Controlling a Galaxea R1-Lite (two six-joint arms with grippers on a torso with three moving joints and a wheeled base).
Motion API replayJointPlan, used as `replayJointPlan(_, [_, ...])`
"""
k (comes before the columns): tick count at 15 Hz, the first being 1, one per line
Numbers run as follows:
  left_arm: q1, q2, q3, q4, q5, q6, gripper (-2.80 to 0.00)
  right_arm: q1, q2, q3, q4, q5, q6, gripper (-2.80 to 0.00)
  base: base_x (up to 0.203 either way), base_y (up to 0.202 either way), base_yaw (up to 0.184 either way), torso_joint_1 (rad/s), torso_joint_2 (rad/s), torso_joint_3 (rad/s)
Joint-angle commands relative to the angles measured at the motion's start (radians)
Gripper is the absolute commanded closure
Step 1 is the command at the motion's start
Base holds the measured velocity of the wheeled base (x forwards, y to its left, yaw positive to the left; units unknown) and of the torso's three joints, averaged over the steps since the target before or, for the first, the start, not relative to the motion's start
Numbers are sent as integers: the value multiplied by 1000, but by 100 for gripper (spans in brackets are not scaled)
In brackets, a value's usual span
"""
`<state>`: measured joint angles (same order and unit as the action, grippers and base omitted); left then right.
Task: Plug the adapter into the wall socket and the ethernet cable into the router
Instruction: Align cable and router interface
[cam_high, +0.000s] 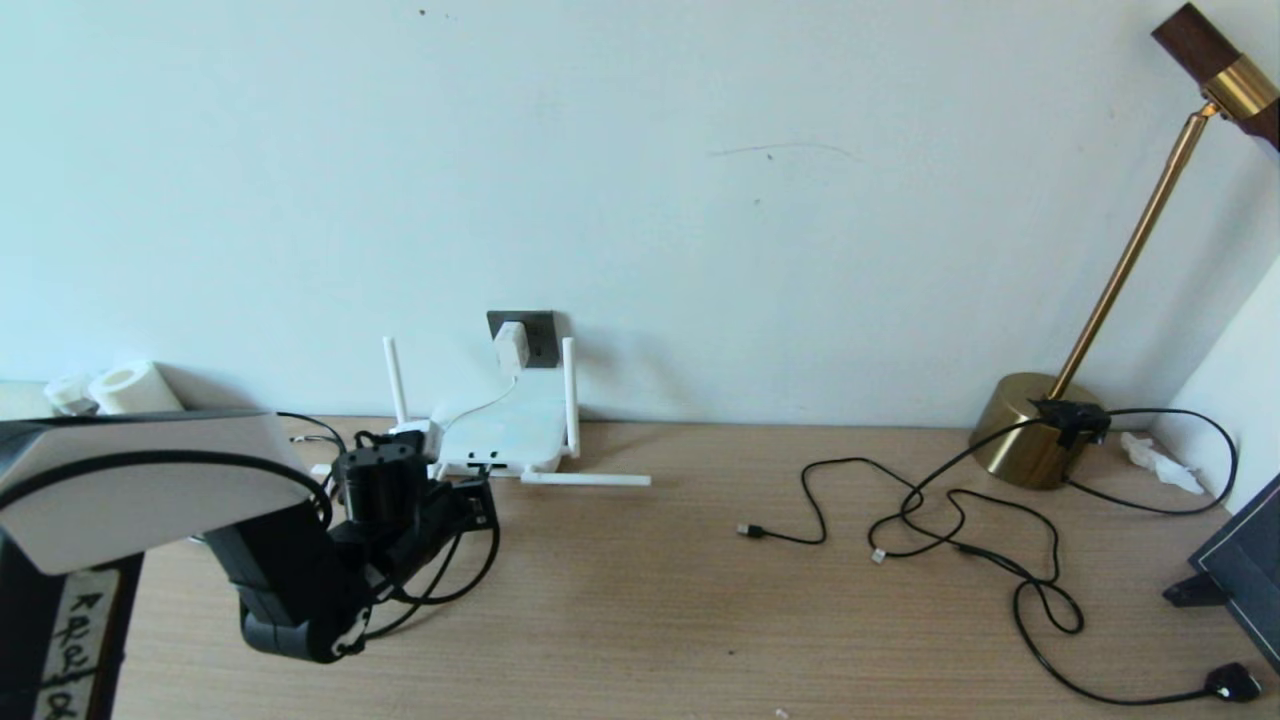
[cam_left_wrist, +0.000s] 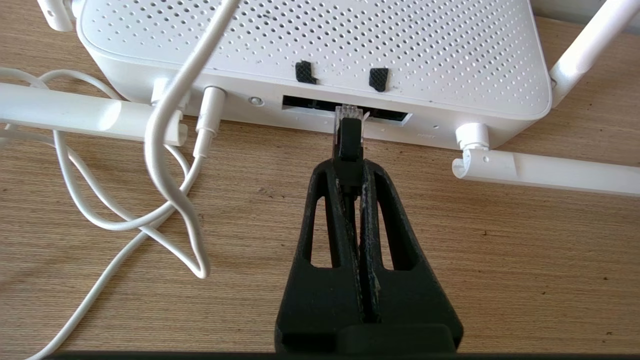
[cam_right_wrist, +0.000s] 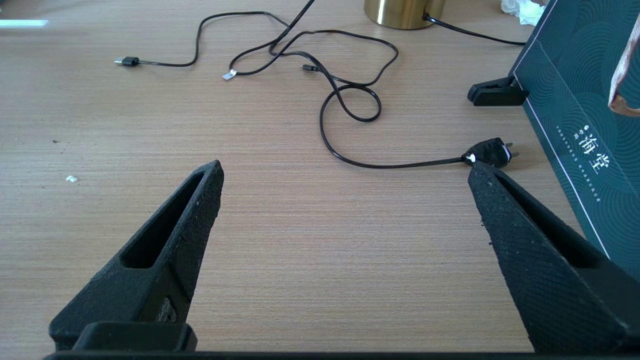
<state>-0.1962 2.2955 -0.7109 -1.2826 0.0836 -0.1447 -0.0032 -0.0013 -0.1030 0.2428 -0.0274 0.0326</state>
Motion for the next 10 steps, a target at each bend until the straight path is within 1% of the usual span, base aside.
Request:
replayJointPlan(1, [-2,5,1,-9,1,-1,0,0,1,0,1,0,1,-280,0,0,0,0,0,0])
replayJointPlan(10, [-8,5,2,-9,4,-1,0,1,1,0,1,0,0,-280,0,0,0,0,0,0])
